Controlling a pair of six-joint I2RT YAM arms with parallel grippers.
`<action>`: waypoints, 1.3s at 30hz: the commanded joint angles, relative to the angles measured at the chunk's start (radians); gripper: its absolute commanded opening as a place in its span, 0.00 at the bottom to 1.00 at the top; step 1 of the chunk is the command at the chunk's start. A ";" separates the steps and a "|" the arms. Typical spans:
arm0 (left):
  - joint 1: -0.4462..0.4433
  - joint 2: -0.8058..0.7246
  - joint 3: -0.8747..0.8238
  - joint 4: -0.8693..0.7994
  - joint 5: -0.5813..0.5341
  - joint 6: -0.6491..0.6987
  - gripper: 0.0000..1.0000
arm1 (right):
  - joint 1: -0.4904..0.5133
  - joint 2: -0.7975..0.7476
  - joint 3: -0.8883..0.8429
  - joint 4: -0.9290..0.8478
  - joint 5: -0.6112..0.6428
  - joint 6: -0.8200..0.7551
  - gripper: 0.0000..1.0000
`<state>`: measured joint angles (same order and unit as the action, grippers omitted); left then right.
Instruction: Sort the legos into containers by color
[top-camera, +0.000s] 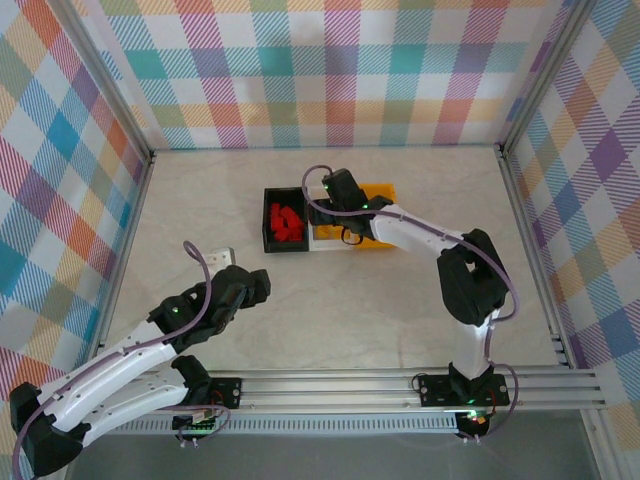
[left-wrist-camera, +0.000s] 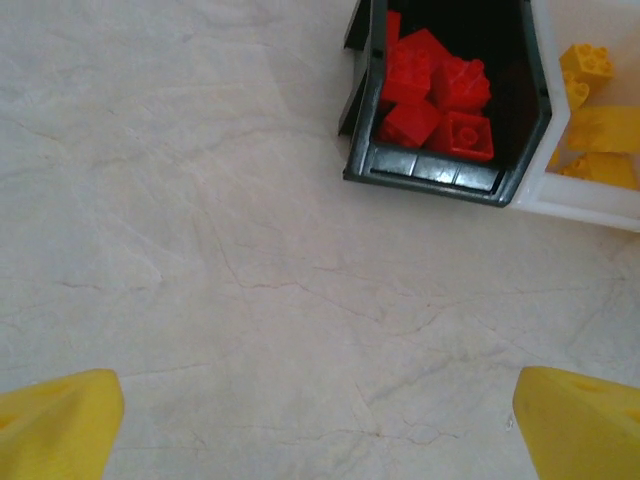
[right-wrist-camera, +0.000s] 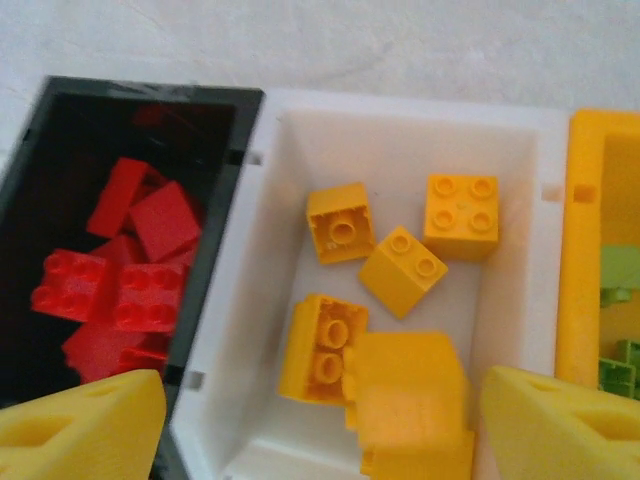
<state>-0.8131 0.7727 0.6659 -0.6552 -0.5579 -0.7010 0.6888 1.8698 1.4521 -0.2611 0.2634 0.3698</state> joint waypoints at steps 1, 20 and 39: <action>0.007 0.013 0.050 -0.001 -0.076 0.041 1.00 | 0.010 -0.176 -0.030 0.084 -0.016 -0.024 0.87; 0.434 0.460 0.078 0.691 -0.192 0.430 1.00 | 0.011 -0.822 -0.773 0.194 0.198 0.230 1.00; 0.621 0.758 -0.189 1.345 0.054 0.720 1.00 | -0.035 -0.933 -0.884 0.226 0.264 0.055 1.00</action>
<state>-0.2104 1.5379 0.4942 0.5449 -0.5743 -0.0235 0.6640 0.9787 0.6052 -0.0990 0.5228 0.4999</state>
